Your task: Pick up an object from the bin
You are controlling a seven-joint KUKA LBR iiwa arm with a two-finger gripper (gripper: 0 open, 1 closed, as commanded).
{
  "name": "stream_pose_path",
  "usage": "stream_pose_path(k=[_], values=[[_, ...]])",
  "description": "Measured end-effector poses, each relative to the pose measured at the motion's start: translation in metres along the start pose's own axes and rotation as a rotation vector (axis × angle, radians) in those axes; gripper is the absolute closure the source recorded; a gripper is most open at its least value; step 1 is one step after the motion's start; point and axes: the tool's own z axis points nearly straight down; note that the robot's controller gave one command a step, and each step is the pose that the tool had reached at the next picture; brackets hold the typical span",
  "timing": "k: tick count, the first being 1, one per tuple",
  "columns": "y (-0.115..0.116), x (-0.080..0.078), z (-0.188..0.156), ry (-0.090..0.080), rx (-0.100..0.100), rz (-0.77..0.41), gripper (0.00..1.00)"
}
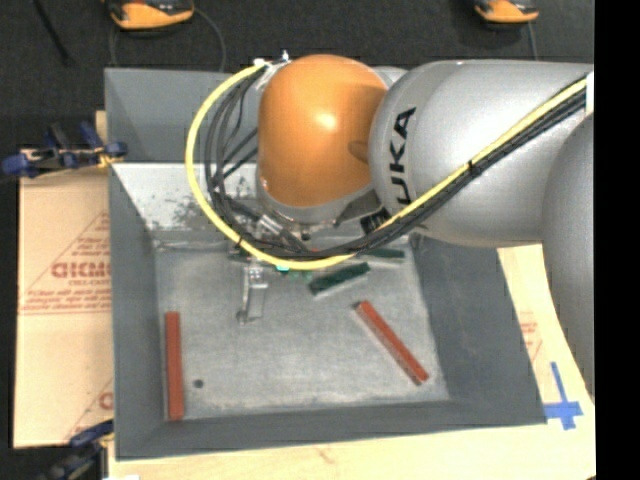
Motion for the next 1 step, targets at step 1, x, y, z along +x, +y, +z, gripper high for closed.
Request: stream_pose_path(k=[1], values=[[-0.0662,-0.0352,0.0164,-0.009,0.002,0.094,0.0]])
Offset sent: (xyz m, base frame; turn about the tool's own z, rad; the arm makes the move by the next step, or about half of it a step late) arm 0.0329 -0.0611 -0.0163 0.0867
